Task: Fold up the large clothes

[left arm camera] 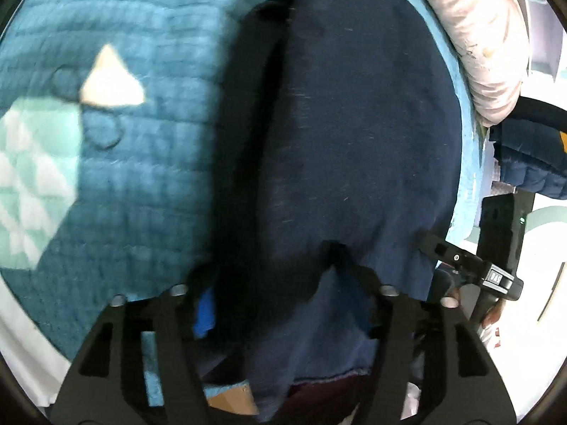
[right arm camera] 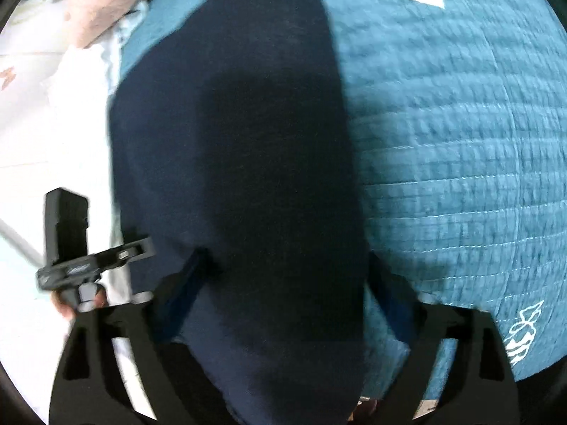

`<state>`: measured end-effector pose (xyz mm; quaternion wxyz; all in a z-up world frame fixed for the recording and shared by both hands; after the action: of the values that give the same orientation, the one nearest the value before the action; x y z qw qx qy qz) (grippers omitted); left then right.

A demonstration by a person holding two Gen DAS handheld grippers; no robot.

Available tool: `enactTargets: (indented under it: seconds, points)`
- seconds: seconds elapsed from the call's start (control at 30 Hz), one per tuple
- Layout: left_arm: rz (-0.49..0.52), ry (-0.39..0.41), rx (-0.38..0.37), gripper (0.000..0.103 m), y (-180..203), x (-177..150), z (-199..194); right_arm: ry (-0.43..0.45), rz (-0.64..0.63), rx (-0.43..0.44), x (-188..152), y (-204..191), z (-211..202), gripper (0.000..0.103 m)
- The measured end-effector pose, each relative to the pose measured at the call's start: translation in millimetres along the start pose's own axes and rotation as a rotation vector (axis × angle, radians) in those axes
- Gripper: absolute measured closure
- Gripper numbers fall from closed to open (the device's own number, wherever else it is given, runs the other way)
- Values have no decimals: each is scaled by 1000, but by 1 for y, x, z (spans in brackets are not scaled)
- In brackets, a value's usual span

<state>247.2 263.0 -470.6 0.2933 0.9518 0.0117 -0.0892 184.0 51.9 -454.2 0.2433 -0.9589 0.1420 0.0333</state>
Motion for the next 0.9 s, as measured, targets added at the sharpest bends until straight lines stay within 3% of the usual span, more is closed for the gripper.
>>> enactTargets:
  seconds: [0.13,0.23,0.33,0.4,0.47,0.6,0.9]
  points:
    - [22,45,74,26,12,1,11,13,13,36,5,1,10,7]
    - [13,100,101,26,15,-4,12,43,18,17,3,1,11,7]
    - [58,163,139,39,21,-15,9,78,-16,-22,4,-10,13,19]
    - [40,187,115,51,17,-20,3,99,-33,-3,1,-14,7,37]
    - [39,200,108,62,12,-25,-4,109,-36,8,-2,-14,2,43]
    - [105,204,152,68,18,-31,-8,123,-31,12,-3,-15,0,47]
    - [169,215,176,75,36,-35,-20,127,-39,20,-16,-14,-19,53]
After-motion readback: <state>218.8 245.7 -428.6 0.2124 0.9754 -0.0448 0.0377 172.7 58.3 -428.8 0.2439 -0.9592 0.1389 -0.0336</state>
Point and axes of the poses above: each gripper's, at about its wrist camera, not at the fingertips, and z roughly the way its jaws point, y to its right, x to its top, the point moved 5 cm from there along z, roughly the way its jaws point, and after that the axes turned 1 degree about -y, right-handed, at the moved point
